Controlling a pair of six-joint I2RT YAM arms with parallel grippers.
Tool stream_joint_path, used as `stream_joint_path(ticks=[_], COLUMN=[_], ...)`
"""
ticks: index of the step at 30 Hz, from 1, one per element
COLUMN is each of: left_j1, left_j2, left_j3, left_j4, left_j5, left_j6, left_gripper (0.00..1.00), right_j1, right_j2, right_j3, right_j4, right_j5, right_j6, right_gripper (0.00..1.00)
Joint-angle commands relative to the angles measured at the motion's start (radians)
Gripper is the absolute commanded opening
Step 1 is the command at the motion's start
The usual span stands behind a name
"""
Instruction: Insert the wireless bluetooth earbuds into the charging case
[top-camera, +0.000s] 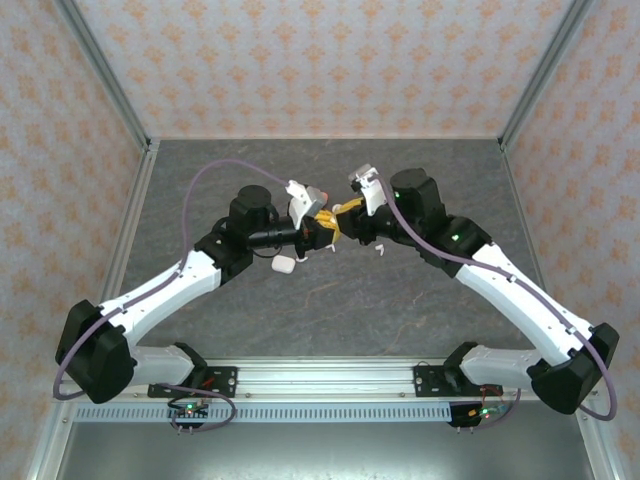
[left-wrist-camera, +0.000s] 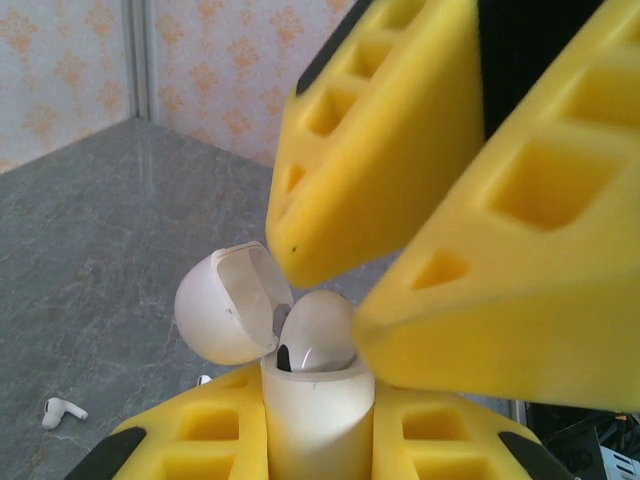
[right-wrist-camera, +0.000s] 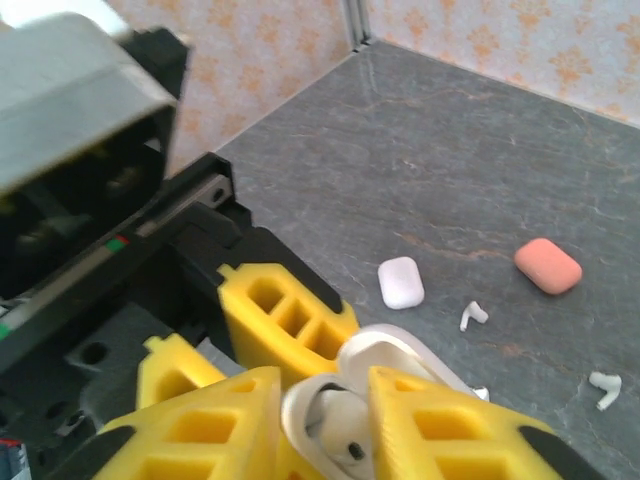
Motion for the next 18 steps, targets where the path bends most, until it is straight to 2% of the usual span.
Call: stream_joint_path(ticks=[1, 9, 18], left_j1=[-0.007, -0.007, -0.006], left_j2=[-0.031, -0.069, -0.104], left_j3=[0.025, 0.006, -0.006], left_j4=[0.037, 0.04, 0.04], left_j5=[-0.004, -0.043, -0.094], left_j6=[0.006, 0.006, 0.008], left_gripper=[0.0, 0.0, 0.0], right_j1=[-0.02, -0.073, -0.165], right_j2=[0.016, 0.0, -0.079], right_j3=[0.063, 0.119, 0.056], right_j4=[-0.018, -0.036, -0.006], right_j5=[-0.049, -0.003, 0.106], right_j6=[0.027, 0.063, 0.15], right_gripper=[0.34, 0.46, 0.62])
